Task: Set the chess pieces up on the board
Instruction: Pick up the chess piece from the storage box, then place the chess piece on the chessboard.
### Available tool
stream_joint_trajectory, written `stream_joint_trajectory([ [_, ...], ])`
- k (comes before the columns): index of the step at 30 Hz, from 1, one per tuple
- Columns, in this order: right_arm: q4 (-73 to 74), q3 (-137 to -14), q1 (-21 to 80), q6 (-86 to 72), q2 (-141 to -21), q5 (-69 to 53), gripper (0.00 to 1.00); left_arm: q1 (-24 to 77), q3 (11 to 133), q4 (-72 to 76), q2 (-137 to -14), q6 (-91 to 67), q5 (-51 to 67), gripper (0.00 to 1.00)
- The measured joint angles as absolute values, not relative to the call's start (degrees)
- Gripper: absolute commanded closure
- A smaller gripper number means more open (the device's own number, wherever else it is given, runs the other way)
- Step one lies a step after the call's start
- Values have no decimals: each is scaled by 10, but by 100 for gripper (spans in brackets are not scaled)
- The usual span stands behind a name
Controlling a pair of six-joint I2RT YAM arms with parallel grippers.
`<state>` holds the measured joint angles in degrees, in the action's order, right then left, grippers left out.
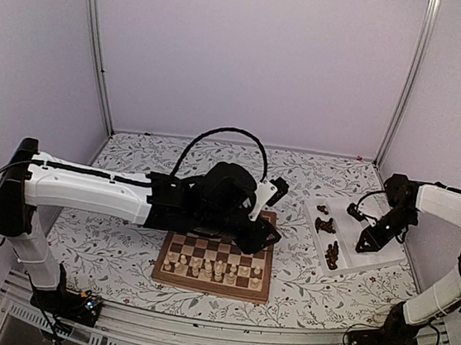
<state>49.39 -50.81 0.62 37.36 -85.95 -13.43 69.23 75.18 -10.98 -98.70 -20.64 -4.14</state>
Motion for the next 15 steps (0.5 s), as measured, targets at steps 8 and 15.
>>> stream_joint_trajectory([
  [8,553,-625,131,422,-775,-263,93,660,760,-21,-1040,-236,43,51],
  [15,576,-678,254,433,-766,-344,93,648,777,58,-1069,-282,112,50],
])
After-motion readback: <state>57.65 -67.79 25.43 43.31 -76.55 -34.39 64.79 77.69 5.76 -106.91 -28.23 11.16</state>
